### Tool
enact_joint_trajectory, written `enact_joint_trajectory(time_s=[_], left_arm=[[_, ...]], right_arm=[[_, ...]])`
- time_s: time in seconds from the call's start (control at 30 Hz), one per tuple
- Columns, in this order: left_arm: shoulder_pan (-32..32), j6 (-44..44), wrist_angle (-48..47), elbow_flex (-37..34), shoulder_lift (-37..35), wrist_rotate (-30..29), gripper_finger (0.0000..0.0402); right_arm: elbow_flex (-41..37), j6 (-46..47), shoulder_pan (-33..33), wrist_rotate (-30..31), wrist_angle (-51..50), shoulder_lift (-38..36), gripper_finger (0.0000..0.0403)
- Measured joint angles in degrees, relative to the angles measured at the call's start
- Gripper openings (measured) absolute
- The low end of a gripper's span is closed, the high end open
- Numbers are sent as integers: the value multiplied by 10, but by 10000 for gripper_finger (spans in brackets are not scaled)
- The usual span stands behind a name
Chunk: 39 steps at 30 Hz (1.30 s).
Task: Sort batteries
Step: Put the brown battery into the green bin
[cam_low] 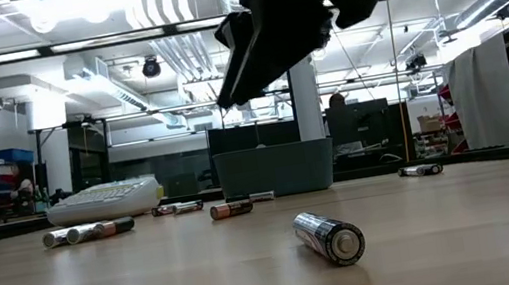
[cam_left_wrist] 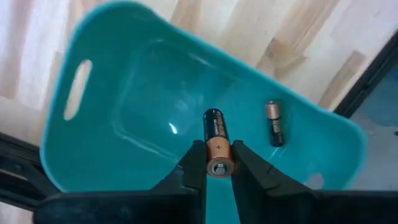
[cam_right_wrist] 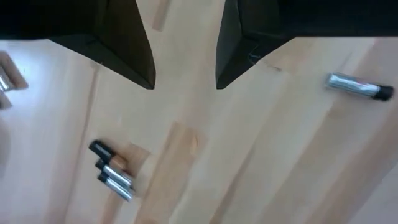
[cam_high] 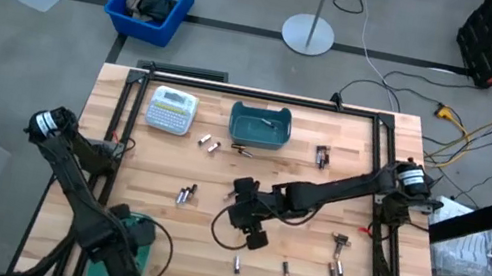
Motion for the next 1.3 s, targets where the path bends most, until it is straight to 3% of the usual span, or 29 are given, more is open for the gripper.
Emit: enact_joint_trajectory(time_s=[0.3,0.53,0.67,1.17,1.3], left_arm=[[-47,4,78,-53,-1,21,29],[-76,-5,125,-61,-1,26,45],[-77,-45,125,-62,-1,25,56],[-73,-228,98,-28,-3,25,60],[-73,-276,92,-27,-3,54,68]], right_arm=[[0,-53,-88,-7,-17,0,137],[0,-55,-206,-114,-23,-1,146],[0,-52,-250,-133,-37,-1,155],[0,-79,-298,-135,-36,-1,173],[0,-84,-321,-135,-36,-1,173]])
